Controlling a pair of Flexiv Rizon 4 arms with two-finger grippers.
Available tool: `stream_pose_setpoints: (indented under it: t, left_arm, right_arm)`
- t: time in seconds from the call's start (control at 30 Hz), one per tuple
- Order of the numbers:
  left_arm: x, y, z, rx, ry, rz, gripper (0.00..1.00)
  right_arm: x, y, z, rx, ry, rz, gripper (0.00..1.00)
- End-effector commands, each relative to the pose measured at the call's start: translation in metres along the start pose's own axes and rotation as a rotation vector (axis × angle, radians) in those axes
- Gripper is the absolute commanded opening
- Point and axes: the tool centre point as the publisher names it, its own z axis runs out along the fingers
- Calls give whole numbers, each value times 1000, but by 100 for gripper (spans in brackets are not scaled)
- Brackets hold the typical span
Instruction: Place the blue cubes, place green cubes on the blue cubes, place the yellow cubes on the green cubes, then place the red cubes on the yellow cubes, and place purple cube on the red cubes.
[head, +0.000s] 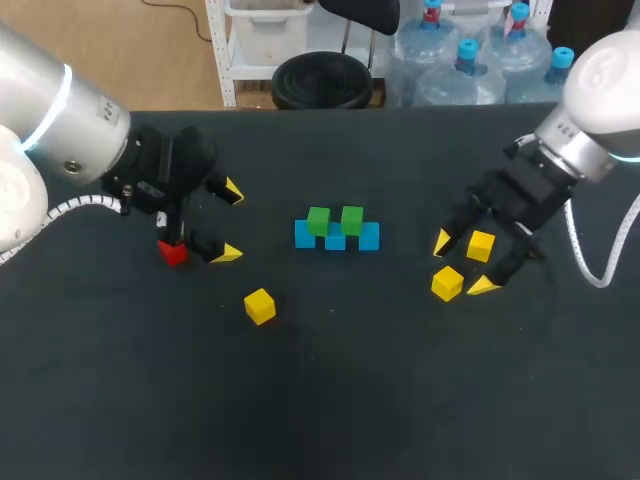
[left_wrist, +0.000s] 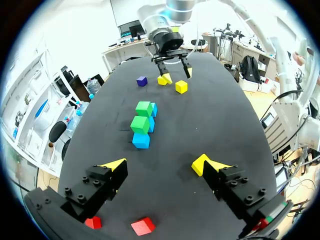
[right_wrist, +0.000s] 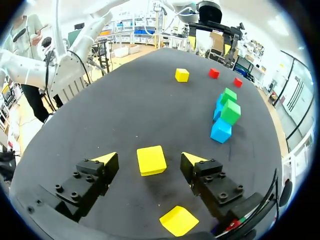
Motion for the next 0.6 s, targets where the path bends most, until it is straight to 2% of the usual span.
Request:
stream_pose_setpoints:
  t: [0.03, 0.2, 0.33, 0.37, 0.43, 0.47, 0.53, 0.57, 0.6]
  left_arm:
    - [1, 0, 0, -1, -5, 3, 100]
    - [1, 0, 0, -1, -5, 3, 100]
    - [1, 0, 0, -1, -5, 3, 100]
    - [1, 0, 0, -1, -5, 3, 100]
    - [1, 0, 0, -1, -5, 3, 100]
    - [1, 0, 0, -1, -5, 3, 100]
    - [1, 0, 0, -1, -5, 3, 100]
    - [1, 0, 0, -1, -5, 3, 100]
    - [1, 0, 0, -1, -5, 3, 100]
  right_arm:
    - [5, -3, 3, -6, -16, -1, 81]
    - [8, -1, 7, -10, -28, 0, 80]
    - [10, -1, 10, -10, -40, -2, 66]
    - [10, -2, 11, -10, -42, -4, 49]
    - [10, -2, 12, -11, -46, -7, 45]
    - [10, -2, 12, -10, -48, -8, 39]
    - [10, -3, 13, -10, -50, -9, 24]
    - [10, -3, 13, -9, -51, -10, 5]
    - [10, -3, 13, -8, -51, -10, 0]
